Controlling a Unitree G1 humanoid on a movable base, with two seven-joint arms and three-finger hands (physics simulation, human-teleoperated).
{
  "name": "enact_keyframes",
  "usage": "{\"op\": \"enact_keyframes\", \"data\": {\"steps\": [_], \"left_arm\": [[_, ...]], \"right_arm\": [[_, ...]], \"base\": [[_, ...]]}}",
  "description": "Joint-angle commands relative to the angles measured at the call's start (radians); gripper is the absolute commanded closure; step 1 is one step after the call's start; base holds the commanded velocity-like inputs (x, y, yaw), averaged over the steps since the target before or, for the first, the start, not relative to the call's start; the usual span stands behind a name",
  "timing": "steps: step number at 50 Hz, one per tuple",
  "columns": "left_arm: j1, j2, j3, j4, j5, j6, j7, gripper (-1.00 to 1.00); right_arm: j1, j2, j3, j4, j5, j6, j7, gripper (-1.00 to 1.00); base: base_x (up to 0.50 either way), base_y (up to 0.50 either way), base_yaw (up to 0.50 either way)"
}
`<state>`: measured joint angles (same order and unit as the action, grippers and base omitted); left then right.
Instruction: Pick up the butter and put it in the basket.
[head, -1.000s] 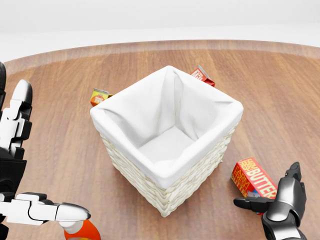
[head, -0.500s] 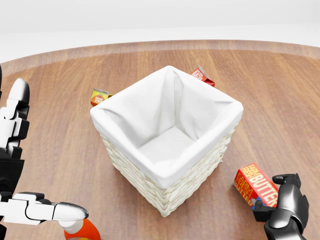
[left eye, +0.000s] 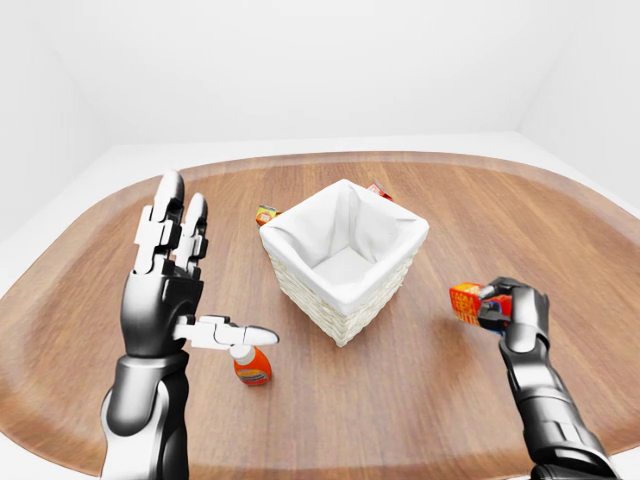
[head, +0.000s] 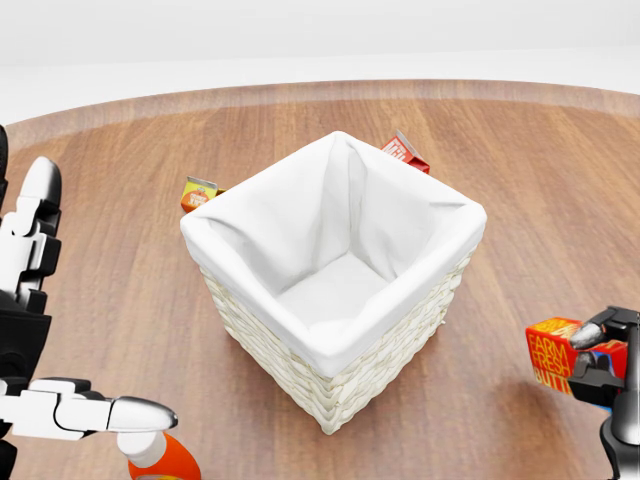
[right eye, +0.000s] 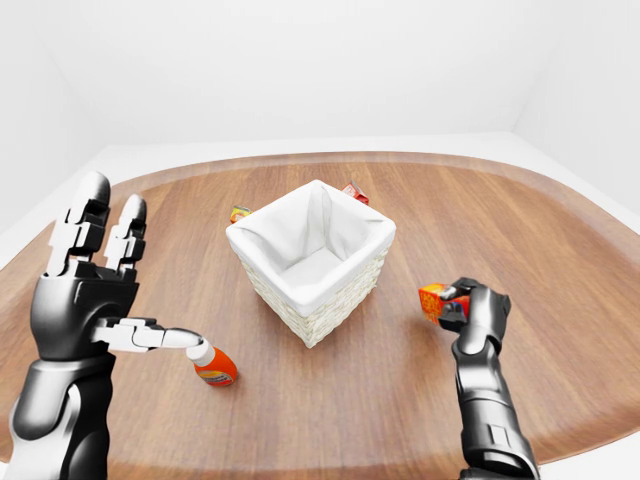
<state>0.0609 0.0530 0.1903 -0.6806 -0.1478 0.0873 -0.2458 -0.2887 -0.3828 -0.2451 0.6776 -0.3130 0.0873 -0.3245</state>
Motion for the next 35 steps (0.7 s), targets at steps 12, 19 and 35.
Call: {"op": "enact_keyframes", "data": {"steps": [12,19,35], "left_arm": [[-0.007,0.004,0.001,0.053,-0.006,0.000,0.003,-1.00],[-0.010,0.005,0.002,0.068,-0.005,0.000,0.003,-1.00],[-0.016,0.008,0.000,0.098,-0.010,0.000,0.004,-1.00]], "right_arm": [[-0.108,-0.088,-0.113,-0.688,-0.149,0.000,0.294,1.00],[-0.215,-0.136,-0.096,-0.773,-0.172,0.000,0.393,1.00],[-0.504,-0.074,0.079,-0.751,-0.283,0.000,0.572,1.00]], "base": [[0.00,0.00,0.00],[0.00,0.00,0.00],[0.00,0.00,0.00]]}}
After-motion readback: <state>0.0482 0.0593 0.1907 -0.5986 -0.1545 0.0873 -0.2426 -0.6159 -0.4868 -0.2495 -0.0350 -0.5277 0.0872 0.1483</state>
